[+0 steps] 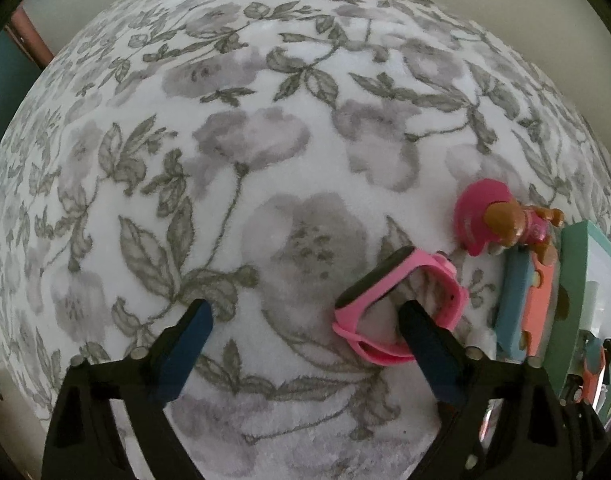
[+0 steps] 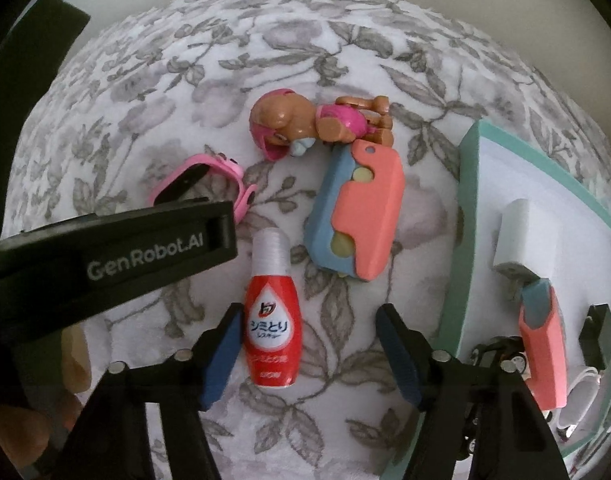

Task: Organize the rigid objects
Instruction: 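Grasp the pink watch band with the left tool while the right tool grasps the red bottle, then carry the pink band and red bottle over the tray with both tools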

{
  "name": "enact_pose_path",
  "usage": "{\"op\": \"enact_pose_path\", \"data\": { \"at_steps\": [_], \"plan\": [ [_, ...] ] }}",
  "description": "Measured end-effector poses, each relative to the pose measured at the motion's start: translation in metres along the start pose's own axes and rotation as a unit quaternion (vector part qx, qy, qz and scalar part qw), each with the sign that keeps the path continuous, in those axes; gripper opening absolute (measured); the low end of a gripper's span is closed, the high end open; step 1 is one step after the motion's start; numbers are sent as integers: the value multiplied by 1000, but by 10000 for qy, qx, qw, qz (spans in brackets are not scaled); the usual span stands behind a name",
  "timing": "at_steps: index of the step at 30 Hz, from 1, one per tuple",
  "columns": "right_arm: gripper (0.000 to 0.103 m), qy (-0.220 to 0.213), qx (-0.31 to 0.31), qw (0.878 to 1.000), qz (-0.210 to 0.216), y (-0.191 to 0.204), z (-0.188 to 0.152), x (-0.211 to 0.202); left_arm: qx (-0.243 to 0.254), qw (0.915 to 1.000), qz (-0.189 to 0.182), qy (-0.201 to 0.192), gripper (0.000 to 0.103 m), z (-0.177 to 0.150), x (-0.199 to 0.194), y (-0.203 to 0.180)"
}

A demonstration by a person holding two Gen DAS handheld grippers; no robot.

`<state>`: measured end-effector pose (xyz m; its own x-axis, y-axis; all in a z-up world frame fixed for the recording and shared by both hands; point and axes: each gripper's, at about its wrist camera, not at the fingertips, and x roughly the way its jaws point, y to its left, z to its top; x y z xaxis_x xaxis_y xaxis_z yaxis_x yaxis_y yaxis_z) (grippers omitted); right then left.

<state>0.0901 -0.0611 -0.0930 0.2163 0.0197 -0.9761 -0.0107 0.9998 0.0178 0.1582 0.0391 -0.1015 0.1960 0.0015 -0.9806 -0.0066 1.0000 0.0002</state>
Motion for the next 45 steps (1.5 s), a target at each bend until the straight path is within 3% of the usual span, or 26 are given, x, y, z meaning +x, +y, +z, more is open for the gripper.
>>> {"op": "enact_pose_path", "data": {
  "at_steps": [5,14,20,28,45],
  "plan": [
    [46,-11,192,9998,46,-13,0,-1,320,9994,-58,-82,64,-3,-11,-15],
    [44,8,286,9994,201,-20,-1,0,473,9986,-160,-149,20,-3,-17,-23],
    [40,38,284,9992,291,-26,-6,-7,343,9987,-316,-187,19,-1,-24,-15],
    [36,-14,324,9980,543,-32,-10,-28,194,9971,-476,-559,19,5,-58,-2],
    [27,-668,425,9944,697,-48,-9,-90,112,9900,-652,-1250,19,6,-115,1]
  ]
}}
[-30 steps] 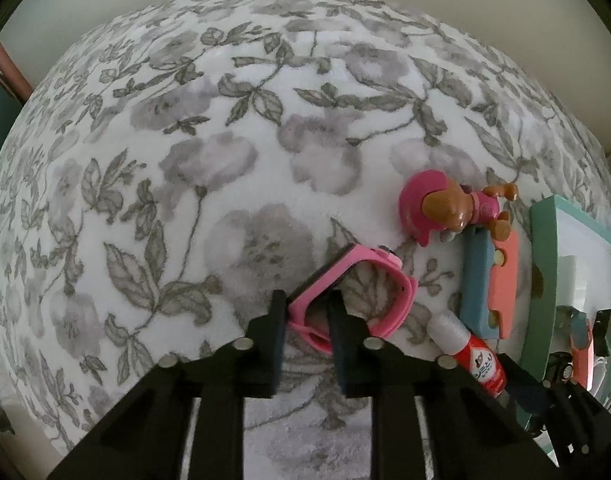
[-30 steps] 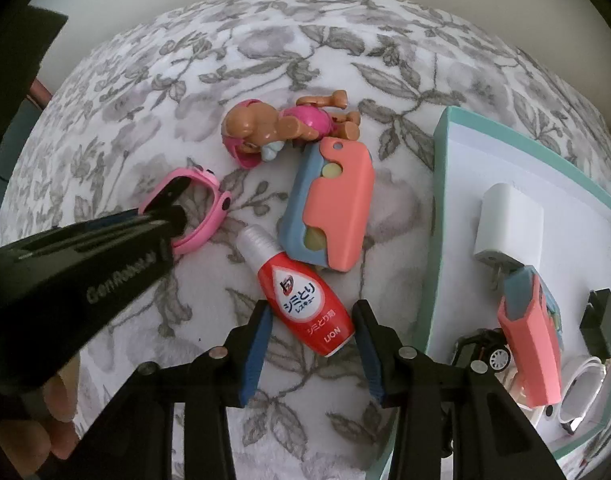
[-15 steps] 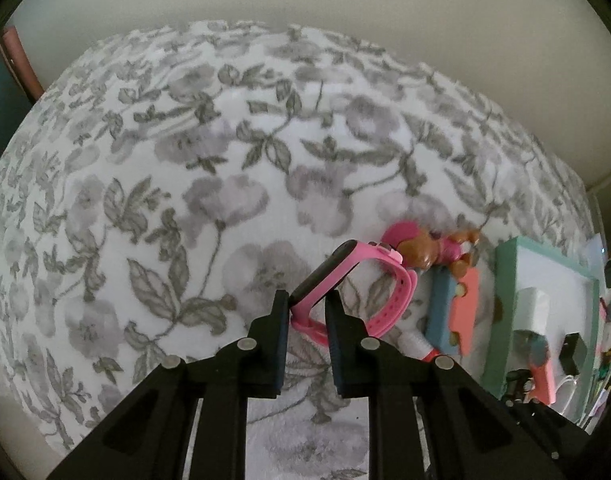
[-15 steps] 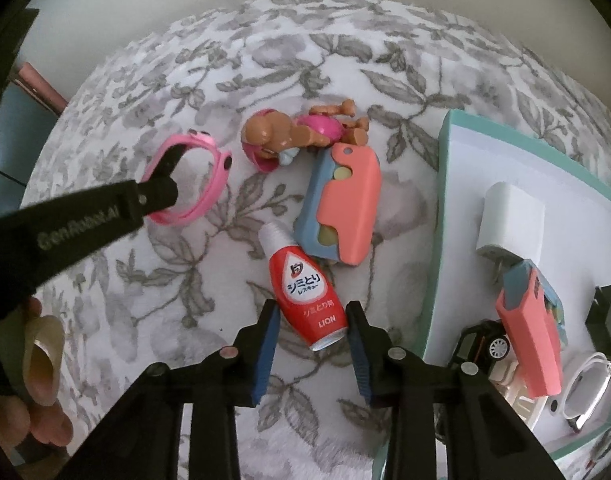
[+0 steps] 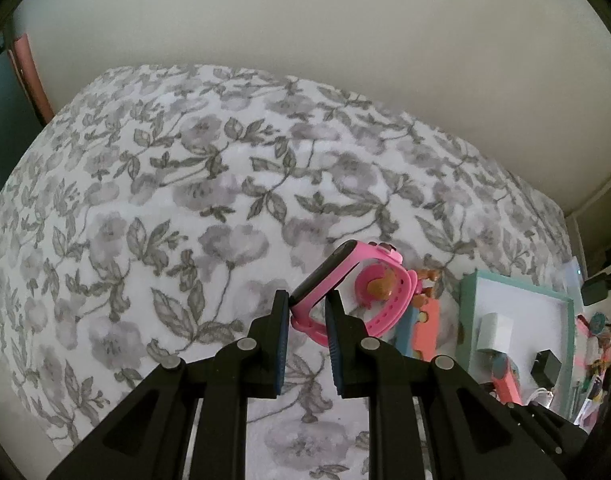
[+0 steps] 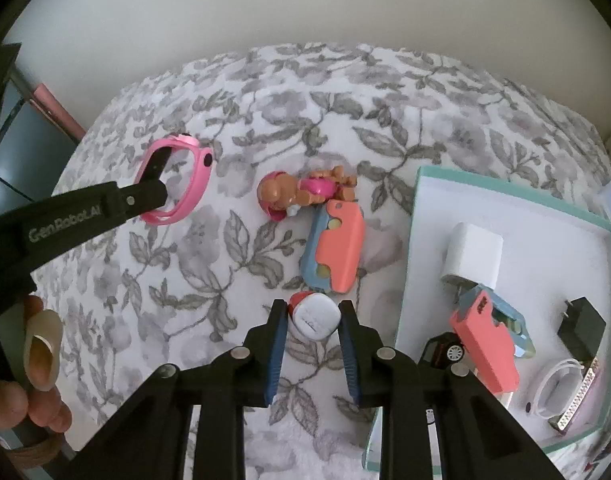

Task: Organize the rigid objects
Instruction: 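Carry the pink band and red bottle over the tray with both tools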

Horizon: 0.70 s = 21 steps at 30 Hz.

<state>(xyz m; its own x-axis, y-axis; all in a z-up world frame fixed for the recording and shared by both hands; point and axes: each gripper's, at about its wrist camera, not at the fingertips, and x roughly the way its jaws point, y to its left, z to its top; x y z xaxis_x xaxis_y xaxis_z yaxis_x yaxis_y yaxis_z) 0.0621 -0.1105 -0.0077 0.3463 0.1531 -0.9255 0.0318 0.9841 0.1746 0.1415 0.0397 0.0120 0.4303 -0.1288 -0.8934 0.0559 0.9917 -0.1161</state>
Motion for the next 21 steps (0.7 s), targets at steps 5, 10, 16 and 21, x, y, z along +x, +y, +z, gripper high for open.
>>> {"op": "enact_pose_path", "data": {
  "at_steps": [5,10,16,21],
  "plan": [
    [27,-99,30,9999,3,-1,3,2,37,10000,-12,-57,19,1,-5,-1],
    [27,-200,53,9998,-11,-5,5,-4,44,9999,-48,-104,19,0,-10,-3],
    [27,-563,188,9970,-498,-27,8,-33,127,9995,-274,-102,19,-3,-15,-18],
    [27,-855,837,9891,-863,-75,6,-61,467,9981,-386,-111,19,-10,-19,-51]
  ]
}}
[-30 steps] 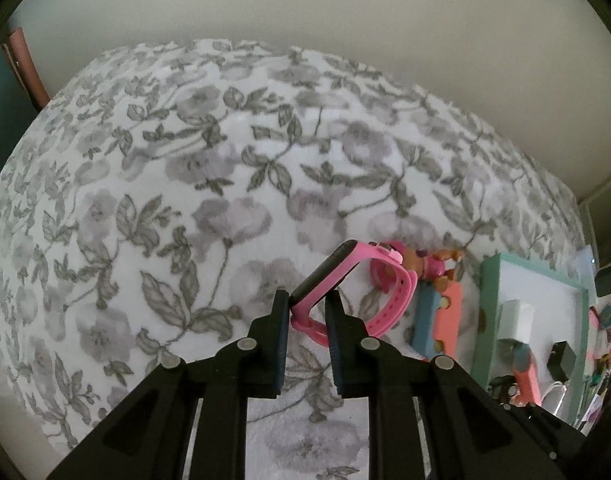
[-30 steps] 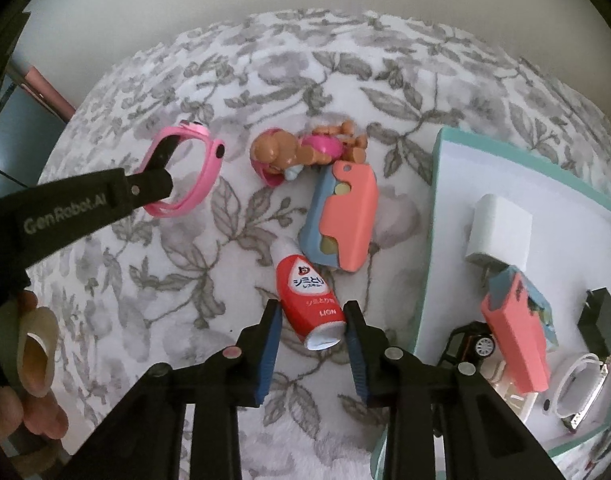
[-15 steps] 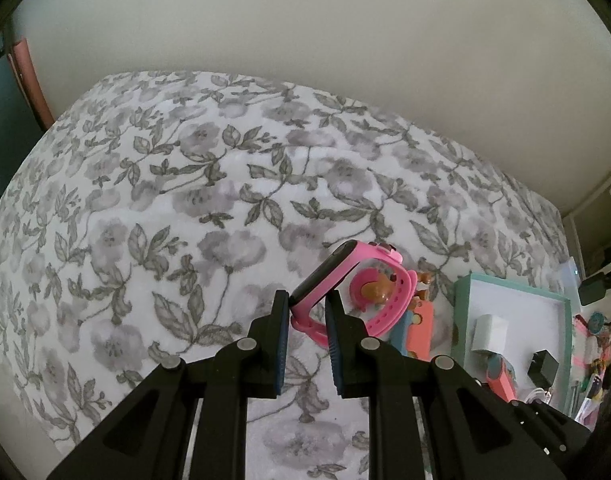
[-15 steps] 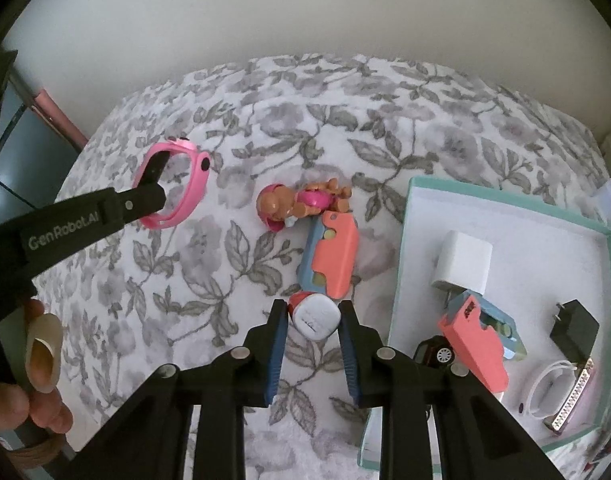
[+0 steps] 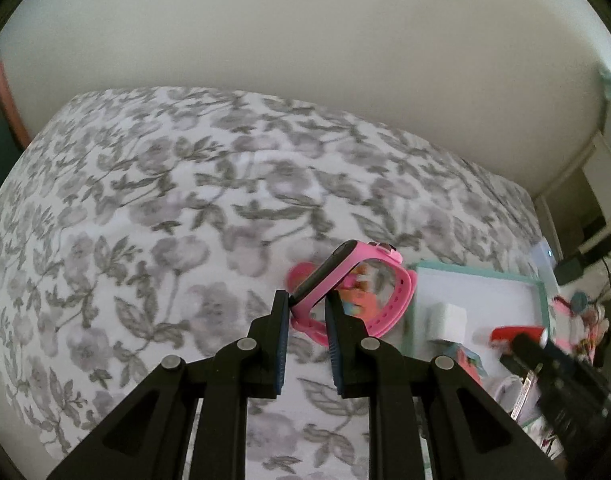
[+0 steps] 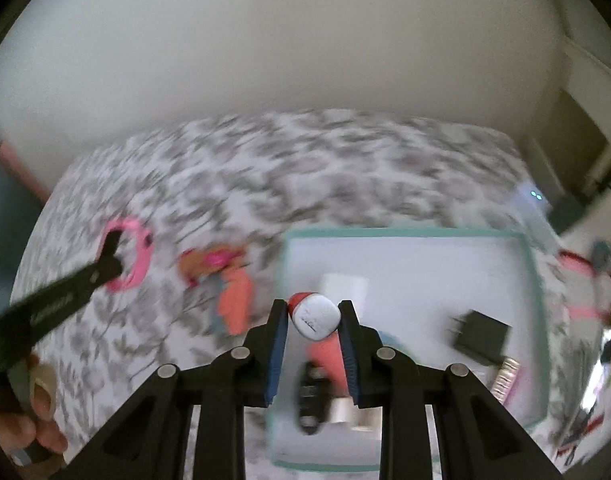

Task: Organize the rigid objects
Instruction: 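Carry the pink band and red bottle over the tray with both tools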

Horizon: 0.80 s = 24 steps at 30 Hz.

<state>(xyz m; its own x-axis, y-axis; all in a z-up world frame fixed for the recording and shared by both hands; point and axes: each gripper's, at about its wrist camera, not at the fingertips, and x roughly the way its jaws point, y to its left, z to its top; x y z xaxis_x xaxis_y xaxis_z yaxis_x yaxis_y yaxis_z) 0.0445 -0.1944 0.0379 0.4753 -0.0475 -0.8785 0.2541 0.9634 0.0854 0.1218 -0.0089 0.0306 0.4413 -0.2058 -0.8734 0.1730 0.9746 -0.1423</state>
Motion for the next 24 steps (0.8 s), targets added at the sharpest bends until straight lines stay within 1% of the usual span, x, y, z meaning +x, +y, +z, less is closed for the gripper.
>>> {"op": "enact_pose_path", "data": {
  "at_steps": [2,6,9,13,17,20,24],
  "plan": [
    [27,1,302,9994,-167,-25,2,-1,80,9999,-56,63,19,-3,3,-14],
    [27,66,624,9966,-542,-62,2,2,286,9993,-197,126,19,-8,7,-45],
    [27,68,895,9935,-694,-87,-3,1,510,9983,-259,129,19,-11,7,-70],
    [27,-20,1251,9872,-992,-119,-6,-3,705,9967,-362,186,19,-17,14,-99],
    [27,-29,1660,9780,-1262,-152,-13,-5,941,9941,-359,411,19,-28,32,-127],
    [27,72,1843,9742,-1304,-171,-18,-1,1122,9920,-362,459,19,-32,39,-145],
    [27,26,1873,9723,-1401,-179,-20,-1,1392,9883,-354,505,19,-39,46,-165]
  ]
}}
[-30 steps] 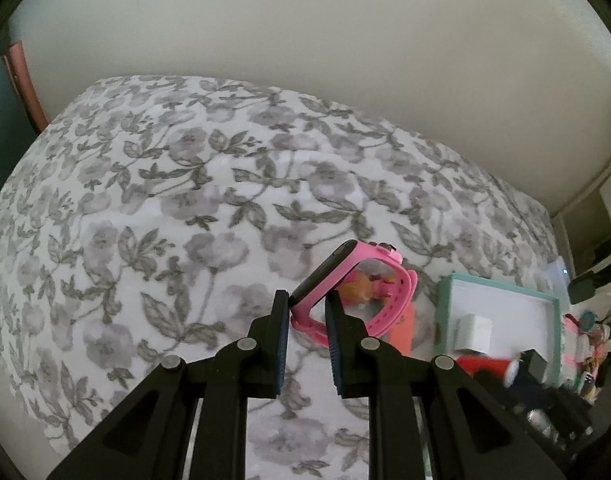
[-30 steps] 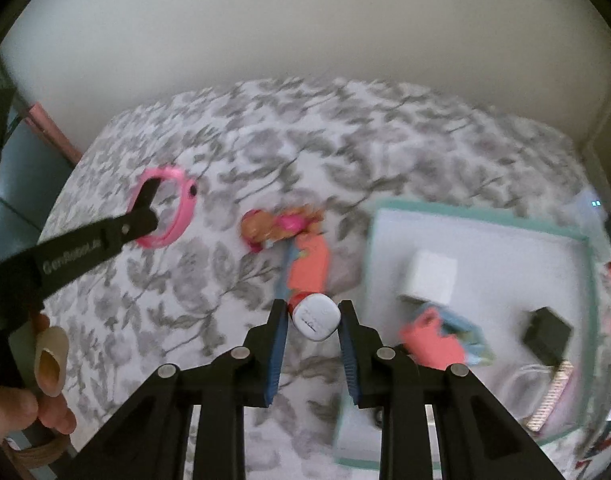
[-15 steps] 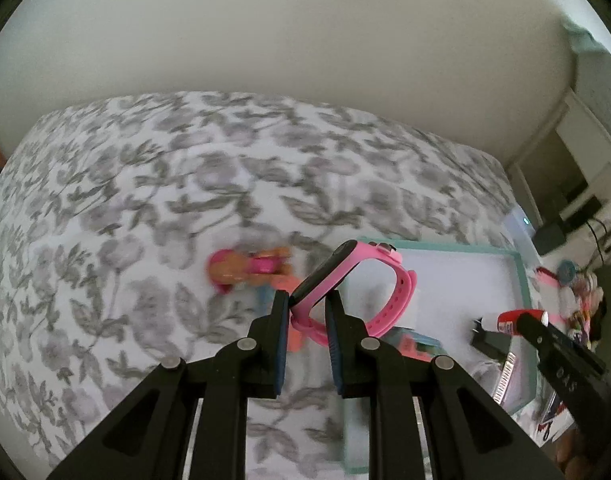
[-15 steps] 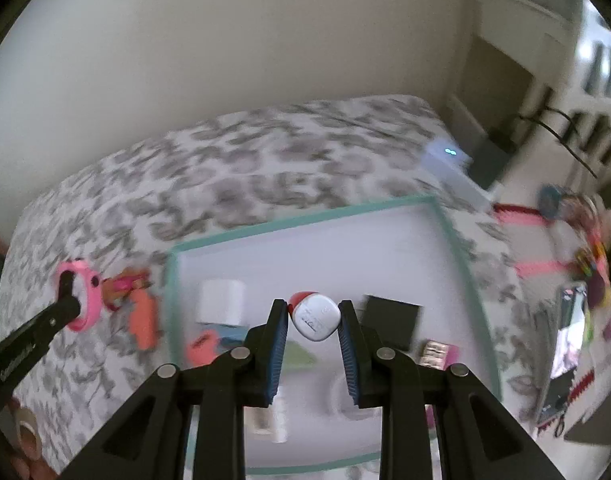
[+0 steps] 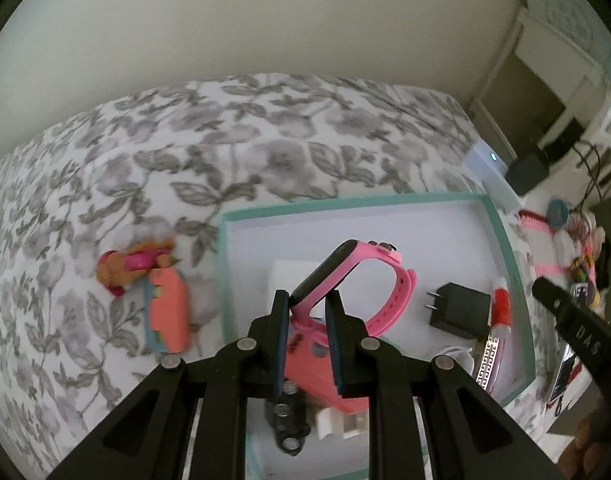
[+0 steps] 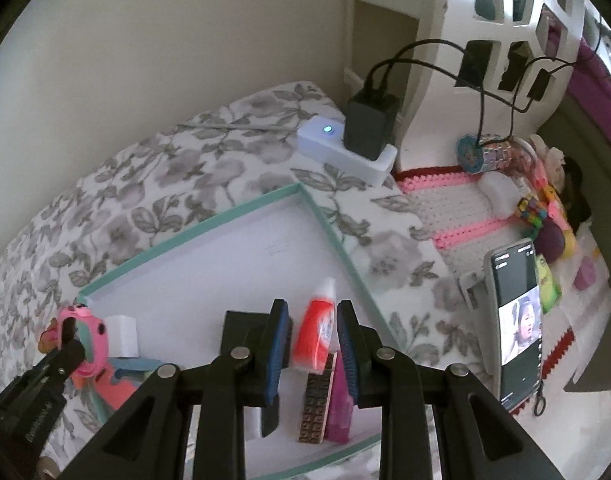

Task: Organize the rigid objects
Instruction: 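Carry the pink band and red bottle over the tray with both tools, then lower the pink band and red bottle into the tray and open both tools, then withdraw both open tools from the tray toward the remaining toys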

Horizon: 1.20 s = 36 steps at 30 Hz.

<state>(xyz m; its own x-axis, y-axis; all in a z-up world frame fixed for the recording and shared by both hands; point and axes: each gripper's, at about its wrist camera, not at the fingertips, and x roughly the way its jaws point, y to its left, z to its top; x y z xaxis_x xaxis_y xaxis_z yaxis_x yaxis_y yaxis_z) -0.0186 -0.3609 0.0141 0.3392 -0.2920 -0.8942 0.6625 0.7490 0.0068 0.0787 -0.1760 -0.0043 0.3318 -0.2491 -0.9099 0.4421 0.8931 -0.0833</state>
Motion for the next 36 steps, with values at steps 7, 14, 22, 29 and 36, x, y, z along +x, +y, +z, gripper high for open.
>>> {"op": "enact_pose_path", "data": {
  "at_steps": [7,14,22,29,36],
  "plan": [
    [27,62,117,9999,57,-7,1,4,155,9999,8,62,19,-1,6,-11],
    [27,136,-74,9998,77,4,-1,4,118,9999,-12,91,19,0,4,-7],
    [27,189,-342,9992,92,20,-5,4,-109,9999,37,105,38,4,0,13],
    [50,320,-380,9986,195,30,-9,7,-481,9985,260,91,60,6,-3,40],
    [66,368,-520,9977,216,44,-15,8,-718,9960,514,93,72,5,-1,65]
  ]
}}
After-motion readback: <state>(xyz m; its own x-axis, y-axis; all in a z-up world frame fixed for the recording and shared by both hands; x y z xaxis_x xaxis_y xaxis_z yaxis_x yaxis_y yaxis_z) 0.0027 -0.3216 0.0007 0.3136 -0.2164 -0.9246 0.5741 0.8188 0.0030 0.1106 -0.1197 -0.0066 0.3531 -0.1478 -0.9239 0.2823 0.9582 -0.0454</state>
